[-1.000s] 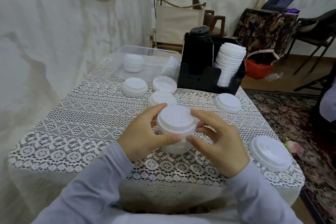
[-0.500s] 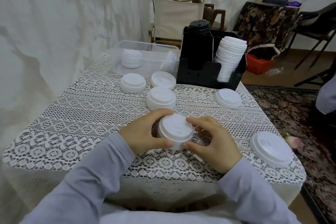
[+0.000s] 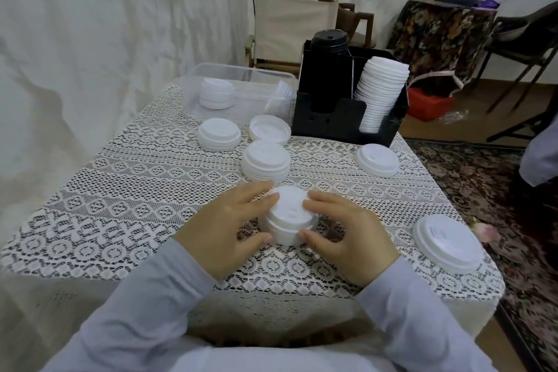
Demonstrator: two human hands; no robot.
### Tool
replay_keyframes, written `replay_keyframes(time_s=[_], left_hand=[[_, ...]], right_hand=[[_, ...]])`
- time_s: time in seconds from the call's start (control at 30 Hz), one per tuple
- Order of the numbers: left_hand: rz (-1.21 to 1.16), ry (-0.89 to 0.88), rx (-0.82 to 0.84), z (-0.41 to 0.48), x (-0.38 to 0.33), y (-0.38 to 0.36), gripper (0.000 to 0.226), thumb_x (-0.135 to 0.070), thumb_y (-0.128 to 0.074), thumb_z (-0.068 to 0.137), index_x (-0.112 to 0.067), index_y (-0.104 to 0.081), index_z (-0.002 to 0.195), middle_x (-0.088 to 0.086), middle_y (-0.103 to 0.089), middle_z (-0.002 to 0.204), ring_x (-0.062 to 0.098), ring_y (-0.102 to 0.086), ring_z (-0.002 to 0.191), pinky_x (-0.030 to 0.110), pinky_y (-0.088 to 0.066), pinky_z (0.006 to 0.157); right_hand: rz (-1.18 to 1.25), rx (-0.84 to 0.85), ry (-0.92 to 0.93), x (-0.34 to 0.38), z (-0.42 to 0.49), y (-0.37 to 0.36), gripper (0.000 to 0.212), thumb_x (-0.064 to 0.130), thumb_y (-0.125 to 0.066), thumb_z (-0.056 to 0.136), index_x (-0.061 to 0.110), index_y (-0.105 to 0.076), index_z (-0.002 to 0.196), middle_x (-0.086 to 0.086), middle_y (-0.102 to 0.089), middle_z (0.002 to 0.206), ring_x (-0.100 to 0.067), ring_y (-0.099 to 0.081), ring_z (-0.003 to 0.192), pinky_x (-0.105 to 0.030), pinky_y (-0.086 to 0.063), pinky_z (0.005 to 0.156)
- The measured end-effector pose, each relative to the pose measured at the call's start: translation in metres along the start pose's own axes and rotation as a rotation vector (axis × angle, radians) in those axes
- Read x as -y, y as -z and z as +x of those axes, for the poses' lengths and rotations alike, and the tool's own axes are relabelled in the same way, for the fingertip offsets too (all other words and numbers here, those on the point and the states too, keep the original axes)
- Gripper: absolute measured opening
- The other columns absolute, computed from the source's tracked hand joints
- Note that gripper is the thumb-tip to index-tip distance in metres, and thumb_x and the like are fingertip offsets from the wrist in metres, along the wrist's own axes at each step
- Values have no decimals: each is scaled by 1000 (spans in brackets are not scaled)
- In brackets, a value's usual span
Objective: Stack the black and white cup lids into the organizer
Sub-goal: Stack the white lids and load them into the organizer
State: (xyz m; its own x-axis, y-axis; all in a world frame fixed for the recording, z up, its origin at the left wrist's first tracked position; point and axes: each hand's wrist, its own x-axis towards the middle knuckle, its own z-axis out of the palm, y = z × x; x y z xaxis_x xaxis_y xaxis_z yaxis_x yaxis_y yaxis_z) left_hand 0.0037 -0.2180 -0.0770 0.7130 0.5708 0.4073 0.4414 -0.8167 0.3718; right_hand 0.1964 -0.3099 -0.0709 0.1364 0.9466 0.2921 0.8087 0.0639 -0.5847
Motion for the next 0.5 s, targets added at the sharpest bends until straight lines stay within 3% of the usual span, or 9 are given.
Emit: replay_keyframes(time_s=[0.07, 0.17, 0.3, 0.5], left_hand=[[42, -43, -12, -11, -1, -2, 54, -41, -51, 82, -12, -57, 127, -3, -50, 134, 11, -47, 123, 34, -34, 106], [18, -14, 18, -16, -8, -3, 50, -35, -46, 83, -9, -60, 124, 1, -56, 131, 10, -52, 118, 21, -34, 103], [63, 18, -3, -11, -16, -2, 47, -30, -41, 82, -7, -68, 113, 5, -65, 120, 16, -64, 106, 32, -46, 93], [86, 16, -69, -12, -19, -4, 43, -25, -41, 82, -4, -69, 107, 10, -68, 113, 22, -68, 97, 36, -49, 87]], right_hand=[[-22, 15, 4, 1, 0, 1, 46, 28, -75, 77, 20, -64, 121, 7, -54, 134, -9, -48, 125, -19, -28, 109], [-82, 53, 18, 2, 2, 3, 47, 31, -72, 80, 22, -61, 125, 9, -50, 138, -7, -45, 128, -12, -21, 107], [-167, 99, 48, 5, 1, 4, 50, 35, -66, 85, 23, -54, 132, 8, -44, 143, -7, -41, 131, -10, -16, 105], [-185, 101, 62, 5, -6, 2, 56, 37, -59, 90, 27, -39, 142, 10, -31, 151, -7, -30, 138, -18, -14, 114]])
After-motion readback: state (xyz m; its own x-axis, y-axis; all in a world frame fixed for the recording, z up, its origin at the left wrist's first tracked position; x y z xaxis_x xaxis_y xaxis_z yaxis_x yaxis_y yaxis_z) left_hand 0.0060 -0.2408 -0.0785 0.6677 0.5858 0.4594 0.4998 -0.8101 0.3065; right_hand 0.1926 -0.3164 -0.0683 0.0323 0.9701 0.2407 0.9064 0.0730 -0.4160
